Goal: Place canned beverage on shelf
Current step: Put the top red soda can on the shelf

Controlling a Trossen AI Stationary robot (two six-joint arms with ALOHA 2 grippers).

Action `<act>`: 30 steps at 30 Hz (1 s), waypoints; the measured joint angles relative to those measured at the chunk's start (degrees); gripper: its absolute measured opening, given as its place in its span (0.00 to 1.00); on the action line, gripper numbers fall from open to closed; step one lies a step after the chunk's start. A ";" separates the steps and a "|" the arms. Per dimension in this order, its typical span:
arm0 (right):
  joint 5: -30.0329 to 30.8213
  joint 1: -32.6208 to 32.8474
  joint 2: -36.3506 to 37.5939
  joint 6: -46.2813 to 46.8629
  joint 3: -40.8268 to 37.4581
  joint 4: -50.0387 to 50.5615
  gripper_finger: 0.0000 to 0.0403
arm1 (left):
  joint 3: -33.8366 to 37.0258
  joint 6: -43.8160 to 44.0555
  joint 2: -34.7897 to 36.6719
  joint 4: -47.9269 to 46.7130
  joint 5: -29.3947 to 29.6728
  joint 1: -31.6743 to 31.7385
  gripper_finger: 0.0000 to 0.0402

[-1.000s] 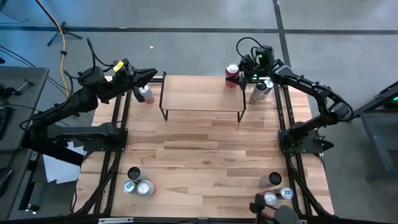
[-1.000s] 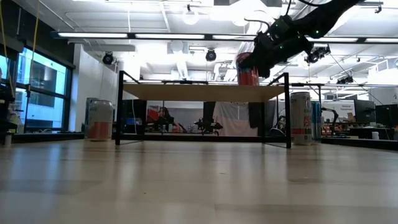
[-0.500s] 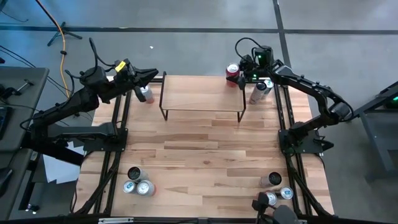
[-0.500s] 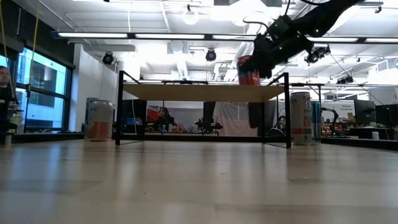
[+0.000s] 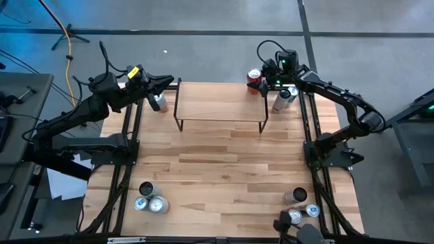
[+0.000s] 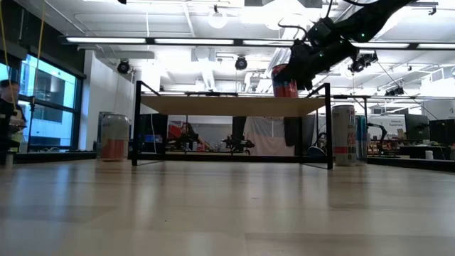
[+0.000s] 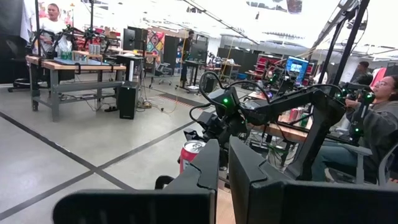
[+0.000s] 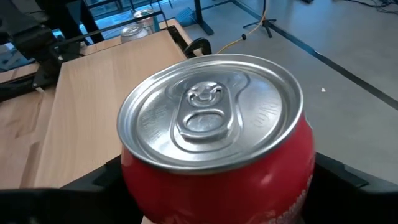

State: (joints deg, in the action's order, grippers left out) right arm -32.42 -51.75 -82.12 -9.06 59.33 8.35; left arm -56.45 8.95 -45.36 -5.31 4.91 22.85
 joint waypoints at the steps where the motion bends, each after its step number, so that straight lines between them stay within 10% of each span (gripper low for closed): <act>1: -0.43 -0.01 -0.01 0.01 0.00 0.08 0.75 | 0.00 -0.01 0.00 -0.01 0.00 0.00 0.00; 15: -0.83 0.04 -0.20 0.18 -0.26 0.99 0.98 | 0.00 0.02 0.00 -1.34 -0.60 0.00 0.00; 30: -0.92 -1.51 6.97 -1.96 -0.24 8.71 0.98 | 0.00 1.46 0.00 -1.32 -1.75 0.00 0.00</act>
State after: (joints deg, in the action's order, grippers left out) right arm -33.34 -53.25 -75.15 -11.02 59.09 17.07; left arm -56.45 10.41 -45.36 -6.63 3.16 22.85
